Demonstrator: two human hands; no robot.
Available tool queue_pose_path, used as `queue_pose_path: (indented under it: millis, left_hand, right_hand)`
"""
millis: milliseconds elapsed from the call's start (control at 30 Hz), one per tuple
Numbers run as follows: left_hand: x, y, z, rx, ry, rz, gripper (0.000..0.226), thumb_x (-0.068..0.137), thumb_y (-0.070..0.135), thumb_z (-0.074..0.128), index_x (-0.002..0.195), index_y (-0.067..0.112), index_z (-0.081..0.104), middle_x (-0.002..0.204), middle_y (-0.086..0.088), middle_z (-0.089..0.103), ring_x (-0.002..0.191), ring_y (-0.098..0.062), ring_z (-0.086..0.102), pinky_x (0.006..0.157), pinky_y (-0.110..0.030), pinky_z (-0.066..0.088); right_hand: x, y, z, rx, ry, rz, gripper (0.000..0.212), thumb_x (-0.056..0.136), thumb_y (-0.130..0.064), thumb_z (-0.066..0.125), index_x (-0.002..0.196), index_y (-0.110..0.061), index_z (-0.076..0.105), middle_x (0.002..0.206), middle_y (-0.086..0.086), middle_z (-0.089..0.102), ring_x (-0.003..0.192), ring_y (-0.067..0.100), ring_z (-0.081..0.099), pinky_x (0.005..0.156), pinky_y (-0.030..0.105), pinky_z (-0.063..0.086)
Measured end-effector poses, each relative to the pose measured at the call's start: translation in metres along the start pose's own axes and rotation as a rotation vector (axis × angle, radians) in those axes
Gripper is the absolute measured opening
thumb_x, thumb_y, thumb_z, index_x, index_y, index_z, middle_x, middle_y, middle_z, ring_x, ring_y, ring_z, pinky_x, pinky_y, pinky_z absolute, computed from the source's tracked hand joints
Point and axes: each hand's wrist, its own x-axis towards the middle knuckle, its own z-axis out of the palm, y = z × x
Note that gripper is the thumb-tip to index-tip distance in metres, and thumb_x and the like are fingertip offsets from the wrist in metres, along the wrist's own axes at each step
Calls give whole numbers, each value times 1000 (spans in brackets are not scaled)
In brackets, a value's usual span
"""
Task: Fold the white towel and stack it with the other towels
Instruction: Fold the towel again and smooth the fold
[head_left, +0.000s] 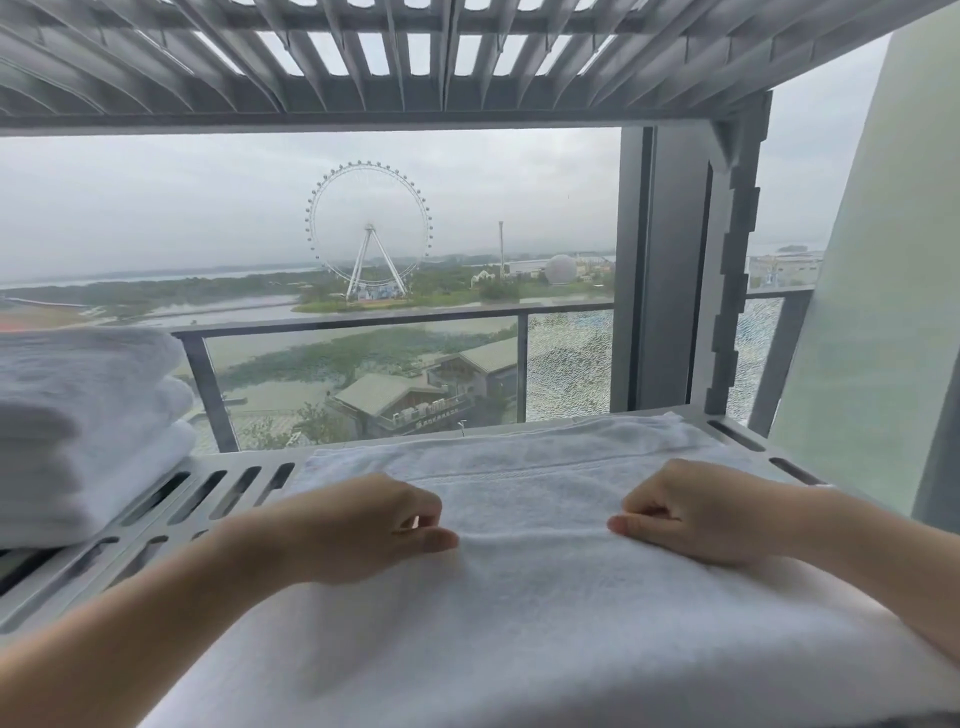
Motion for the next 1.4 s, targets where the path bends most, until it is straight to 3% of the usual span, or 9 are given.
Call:
queue_pose_path:
  millis: [133, 333, 433, 533, 733, 967, 1133, 1233, 1400]
  left_hand:
    - [3, -4, 3, 9, 1, -13, 35, 85, 64, 40, 67, 34, 40, 66, 14, 46, 60, -1, 43, 54, -25, 33]
    - [-3, 8, 3, 80, 82, 113, 22, 88, 57, 42, 102, 40, 41, 104, 20, 47, 97, -2, 46, 82, -23, 41]
    - [-5, 30, 11, -40, 153, 276, 38, 92, 55, 33, 128, 42, 32, 136, 24, 32, 124, 6, 29, 103, -14, 23]
    - [-2, 47, 27, -137, 2, 279, 59, 93, 57, 24, 146, 38, 6, 154, 21, 5, 135, 11, 0, 96, 4, -10]
    - [-1, 45, 34, -129, -92, 249, 66, 93, 59, 22, 146, 33, -8, 156, 17, -8, 129, 17, -12, 90, 6, -18]
    - [-1, 44, 35, -122, -84, 255, 72, 86, 66, 18, 147, 36, -4, 155, 20, -4, 129, 16, -8, 91, 6, -16]
    - [19, 58, 18, -70, -98, 213, 67, 87, 66, 26, 144, 30, 24, 152, 12, 22, 135, -7, 28, 110, -21, 19]
    - [46, 87, 13, -55, 18, 185, 51, 91, 58, 32, 125, 25, 50, 129, 3, 49, 112, -15, 50, 94, -28, 39]
    - [90, 140, 21, -105, 112, 63, 37, 92, 50, 39, 101, 18, 56, 109, -10, 62, 83, -21, 48, 69, -30, 36]
  right_hand:
    - [-1, -2, -3, -89, 26, -8, 52, 91, -59, 34, 60, -17, 40, 55, -5, 47, 52, 4, 43, 50, 18, 27]
    - [-2, -34, -7, 54, 193, -109, 33, 90, -57, 31, 82, -30, 48, 83, -13, 54, 75, 7, 50, 69, 28, 44]
    - [-4, -59, 0, 195, 162, -192, 38, 88, -64, 28, 103, -36, 49, 102, -22, 48, 95, -2, 48, 83, 20, 42]
    - [-4, -66, 13, 279, -21, -175, 37, 90, -59, 35, 119, -38, 39, 126, -19, 45, 116, -2, 42, 102, 27, 34]
    - [-11, -46, 16, 168, -169, -120, 64, 85, -69, 21, 143, -44, 13, 153, -24, 13, 136, -9, 8, 113, 20, 5]
    - [-25, -33, 12, 106, -165, -51, 72, 80, -72, 15, 145, -41, 12, 154, -23, 10, 138, -6, 6, 110, 18, 1]
    - [-40, -16, 7, 94, -80, 42, 57, 93, -58, 24, 142, -31, 28, 150, -12, 28, 137, 6, 24, 113, 28, 16]
    - [-42, -15, 2, 89, 40, 63, 43, 96, -46, 31, 132, -26, 43, 135, -7, 45, 124, 13, 41, 105, 36, 32]
    - [-52, 5, -8, -67, 65, 156, 34, 93, -50, 36, 104, -21, 52, 114, -1, 54, 108, 14, 45, 94, 35, 36]
